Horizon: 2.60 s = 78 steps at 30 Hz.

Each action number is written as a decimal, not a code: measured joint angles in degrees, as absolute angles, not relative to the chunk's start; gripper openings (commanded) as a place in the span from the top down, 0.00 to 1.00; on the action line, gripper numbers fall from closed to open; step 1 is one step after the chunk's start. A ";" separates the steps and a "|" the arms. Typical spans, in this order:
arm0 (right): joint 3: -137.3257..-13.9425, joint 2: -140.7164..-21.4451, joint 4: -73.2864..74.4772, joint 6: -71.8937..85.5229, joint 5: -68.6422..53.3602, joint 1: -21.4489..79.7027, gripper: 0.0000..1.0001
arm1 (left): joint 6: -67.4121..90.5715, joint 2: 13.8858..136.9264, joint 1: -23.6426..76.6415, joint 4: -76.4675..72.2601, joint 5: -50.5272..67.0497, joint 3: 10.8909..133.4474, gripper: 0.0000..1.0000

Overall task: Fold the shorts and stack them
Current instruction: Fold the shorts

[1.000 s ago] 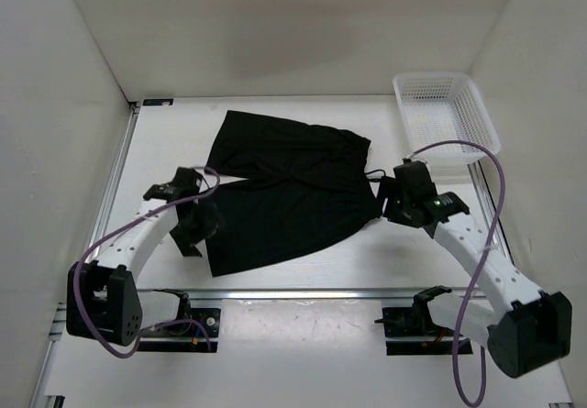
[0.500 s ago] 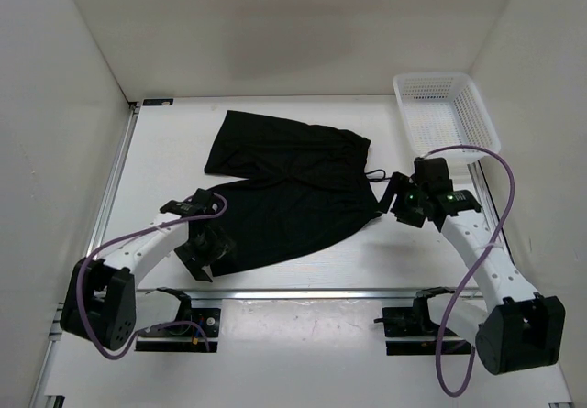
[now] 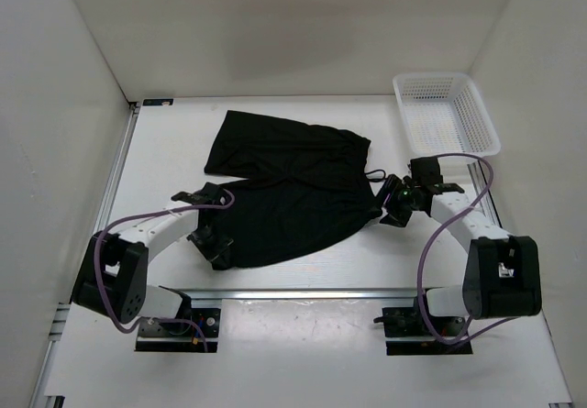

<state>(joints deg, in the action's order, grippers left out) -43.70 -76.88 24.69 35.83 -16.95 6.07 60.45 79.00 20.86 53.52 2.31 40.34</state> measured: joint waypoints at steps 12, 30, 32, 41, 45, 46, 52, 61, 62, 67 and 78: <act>-41.95 -86.26 14.94 42.59 -16.86 6.04 0.76 | 60.45 73.38 20.86 57.84 -0.97 45.21 0.90; -35.00 -60.23 31.83 39.40 -7.86 6.94 1.00 | 64.18 53.06 20.97 70.06 -2.83 48.80 0.90; -36.03 -56.69 36.27 38.94 -7.01 6.94 1.00 | 64.01 54.65 20.97 72.03 -3.44 54.33 0.90; -52.80 -61.43 43.66 37.63 -4.56 7.05 1.00 | 56.01 79.48 17.85 71.64 -9.52 92.88 0.90; -59.79 -70.30 42.39 37.60 -3.60 7.25 1.00 | 51.88 94.50 15.33 70.24 -9.65 108.09 0.90; -61.52 -72.64 41.76 37.60 -3.25 7.25 1.00 | 51.13 98.17 14.74 70.15 -9.61 111.55 0.90; -74.22 -88.79 38.44 37.65 -0.91 7.31 1.00 | 46.68 120.03 11.75 70.11 -8.51 132.75 0.90; -99.31 -113.19 37.28 38.76 2.81 7.25 0.21 | 42.00 142.91 8.75 61.41 -1.58 153.51 0.27; -101.82 -115.15 37.12 38.50 2.83 7.20 0.20 | 42.35 145.01 8.51 59.83 -0.80 155.00 0.21; -103.94 -115.57 36.86 36.40 3.49 8.25 0.21 | 39.88 145.27 7.53 56.58 0.23 149.58 0.07; -74.24 -97.95 33.78 37.15 0.86 11.25 0.23 | 34.37 117.40 6.46 55.07 0.30 107.59 0.08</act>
<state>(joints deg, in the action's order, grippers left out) -74.24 -97.95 33.78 37.15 0.86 11.25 34.37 117.40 6.46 55.07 0.30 107.59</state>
